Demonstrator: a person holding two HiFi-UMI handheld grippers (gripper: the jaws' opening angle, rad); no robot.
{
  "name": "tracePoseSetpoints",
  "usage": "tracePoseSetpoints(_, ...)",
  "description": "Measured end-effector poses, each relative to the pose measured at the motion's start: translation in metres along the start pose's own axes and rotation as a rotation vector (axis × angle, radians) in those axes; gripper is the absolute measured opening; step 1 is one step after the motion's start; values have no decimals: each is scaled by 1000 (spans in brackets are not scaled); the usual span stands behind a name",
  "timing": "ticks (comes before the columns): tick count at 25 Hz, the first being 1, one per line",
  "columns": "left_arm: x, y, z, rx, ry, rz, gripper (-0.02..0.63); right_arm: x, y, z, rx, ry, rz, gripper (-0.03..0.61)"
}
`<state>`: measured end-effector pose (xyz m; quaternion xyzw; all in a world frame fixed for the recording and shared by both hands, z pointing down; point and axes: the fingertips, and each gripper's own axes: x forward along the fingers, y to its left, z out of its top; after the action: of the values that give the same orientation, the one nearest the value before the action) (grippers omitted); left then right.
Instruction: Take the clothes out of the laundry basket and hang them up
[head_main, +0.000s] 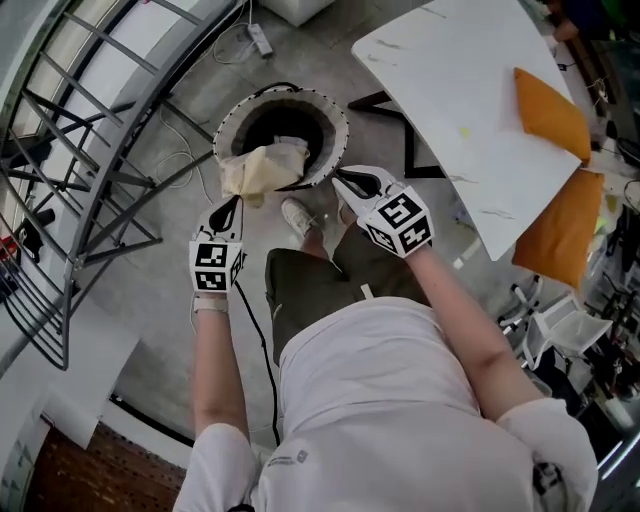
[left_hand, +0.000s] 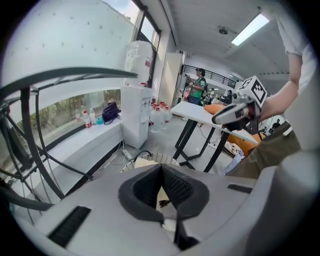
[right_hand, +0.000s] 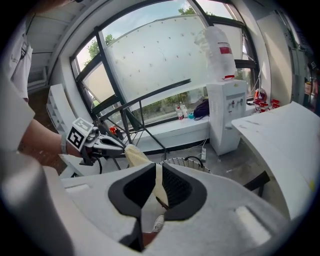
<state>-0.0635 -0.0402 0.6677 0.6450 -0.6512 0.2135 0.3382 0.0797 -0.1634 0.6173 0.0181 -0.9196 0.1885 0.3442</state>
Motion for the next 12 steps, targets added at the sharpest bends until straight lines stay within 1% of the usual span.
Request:
tracePoseSetpoints(3, -30, -5, 33, 10, -69, 17, -1, 2, 11, -1, -15, -1, 28, 37)
tracePoseSetpoints(5, -50, -6, 54, -2, -126, 30, -2, 6, 19, -2, -20, 2, 54, 53)
tracePoseSetpoints(7, -69, -7, 73, -17, -178, 40, -2, 12, 28, -2, -20, 5, 81, 80)
tracePoseSetpoints(9, -86, -8, 90, -10, -213, 52, -1, 20, 38, -1, -30, 9, 102, 110)
tracePoseSetpoints(12, -115, -14, 116, 2, -274, 62, -2, 34, 56, 0, -59, 27, 126, 182)
